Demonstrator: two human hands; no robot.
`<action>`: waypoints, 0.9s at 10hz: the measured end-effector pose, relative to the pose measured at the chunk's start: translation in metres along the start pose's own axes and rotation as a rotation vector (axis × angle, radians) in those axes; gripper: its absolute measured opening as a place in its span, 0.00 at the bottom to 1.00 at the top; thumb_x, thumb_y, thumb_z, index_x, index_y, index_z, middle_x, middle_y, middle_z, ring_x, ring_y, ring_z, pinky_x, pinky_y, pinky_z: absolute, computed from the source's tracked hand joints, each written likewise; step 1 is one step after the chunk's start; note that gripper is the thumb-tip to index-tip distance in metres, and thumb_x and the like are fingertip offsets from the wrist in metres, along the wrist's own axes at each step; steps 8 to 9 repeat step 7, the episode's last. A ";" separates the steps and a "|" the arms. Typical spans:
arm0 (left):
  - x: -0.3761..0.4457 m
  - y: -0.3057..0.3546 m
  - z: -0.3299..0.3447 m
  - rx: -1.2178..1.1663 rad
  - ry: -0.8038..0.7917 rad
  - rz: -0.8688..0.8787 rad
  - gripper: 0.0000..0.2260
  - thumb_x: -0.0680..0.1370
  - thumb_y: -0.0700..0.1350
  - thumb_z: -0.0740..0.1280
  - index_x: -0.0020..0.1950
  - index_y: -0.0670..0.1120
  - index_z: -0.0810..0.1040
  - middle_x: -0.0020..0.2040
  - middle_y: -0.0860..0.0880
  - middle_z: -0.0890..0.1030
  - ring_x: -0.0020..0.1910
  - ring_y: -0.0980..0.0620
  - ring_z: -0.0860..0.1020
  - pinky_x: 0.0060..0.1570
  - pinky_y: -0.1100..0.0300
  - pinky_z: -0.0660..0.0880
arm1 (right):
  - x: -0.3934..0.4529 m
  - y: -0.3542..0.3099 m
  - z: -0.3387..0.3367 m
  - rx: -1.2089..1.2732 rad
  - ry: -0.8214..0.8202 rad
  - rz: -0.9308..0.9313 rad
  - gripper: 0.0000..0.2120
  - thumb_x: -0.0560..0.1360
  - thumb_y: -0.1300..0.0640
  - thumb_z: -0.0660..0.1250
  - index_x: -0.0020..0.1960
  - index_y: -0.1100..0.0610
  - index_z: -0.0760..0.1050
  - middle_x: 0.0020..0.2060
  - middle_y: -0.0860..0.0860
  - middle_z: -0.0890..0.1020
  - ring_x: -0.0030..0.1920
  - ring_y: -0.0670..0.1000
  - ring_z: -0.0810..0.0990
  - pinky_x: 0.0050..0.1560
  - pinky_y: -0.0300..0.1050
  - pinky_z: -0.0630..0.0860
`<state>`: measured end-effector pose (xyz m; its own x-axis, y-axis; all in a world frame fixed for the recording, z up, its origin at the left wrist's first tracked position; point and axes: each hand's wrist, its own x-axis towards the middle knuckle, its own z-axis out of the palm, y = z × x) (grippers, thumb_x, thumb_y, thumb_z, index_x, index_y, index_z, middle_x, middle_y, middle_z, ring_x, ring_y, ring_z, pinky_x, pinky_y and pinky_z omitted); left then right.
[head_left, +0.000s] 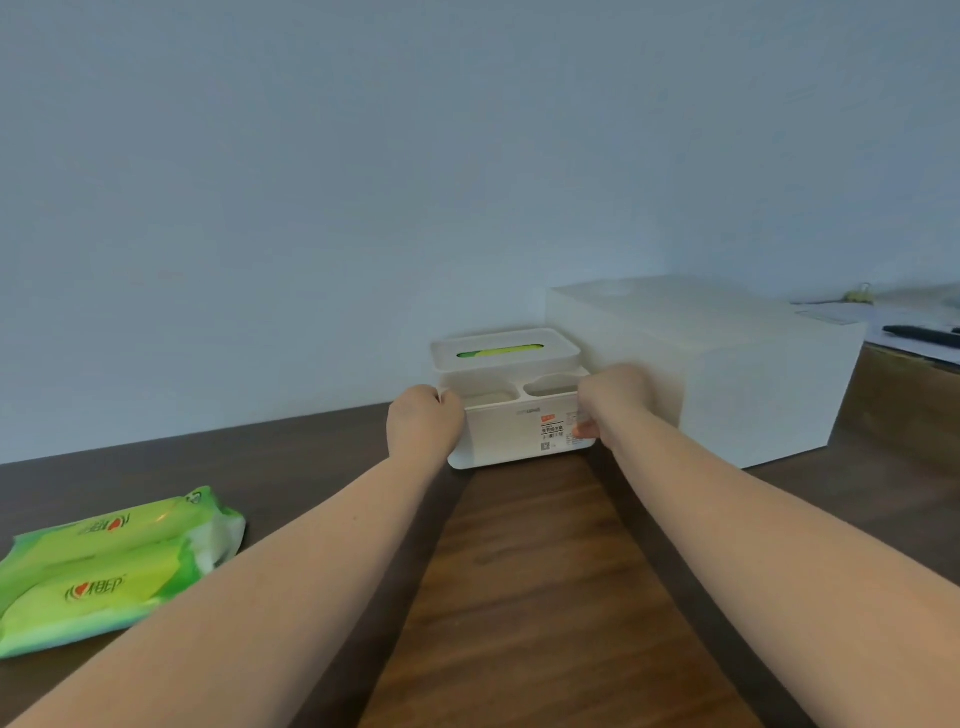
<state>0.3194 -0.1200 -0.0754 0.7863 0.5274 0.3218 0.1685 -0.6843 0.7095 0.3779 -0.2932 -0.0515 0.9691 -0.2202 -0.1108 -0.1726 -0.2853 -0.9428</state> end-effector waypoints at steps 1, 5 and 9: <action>0.000 0.001 0.005 -0.010 0.018 0.000 0.19 0.77 0.41 0.57 0.27 0.44 0.56 0.26 0.47 0.60 0.25 0.50 0.59 0.26 0.56 0.53 | 0.001 0.002 0.001 -0.022 0.012 -0.009 0.13 0.76 0.65 0.59 0.33 0.61 0.69 0.27 0.58 0.75 0.42 0.64 0.85 0.49 0.58 0.83; -0.033 -0.029 0.013 -0.144 -0.047 -0.074 0.22 0.82 0.53 0.49 0.38 0.42 0.73 0.41 0.42 0.82 0.43 0.42 0.79 0.43 0.53 0.72 | -0.017 0.013 0.001 0.037 -0.059 -0.095 0.16 0.81 0.62 0.54 0.64 0.67 0.71 0.57 0.65 0.78 0.57 0.65 0.80 0.54 0.56 0.80; -0.051 -0.035 -0.007 -0.026 -0.117 -0.044 0.13 0.79 0.44 0.56 0.50 0.41 0.79 0.44 0.47 0.79 0.44 0.47 0.75 0.43 0.57 0.69 | -0.029 0.026 -0.010 0.040 -0.044 0.015 0.16 0.80 0.59 0.54 0.65 0.63 0.72 0.49 0.57 0.76 0.38 0.55 0.79 0.45 0.53 0.83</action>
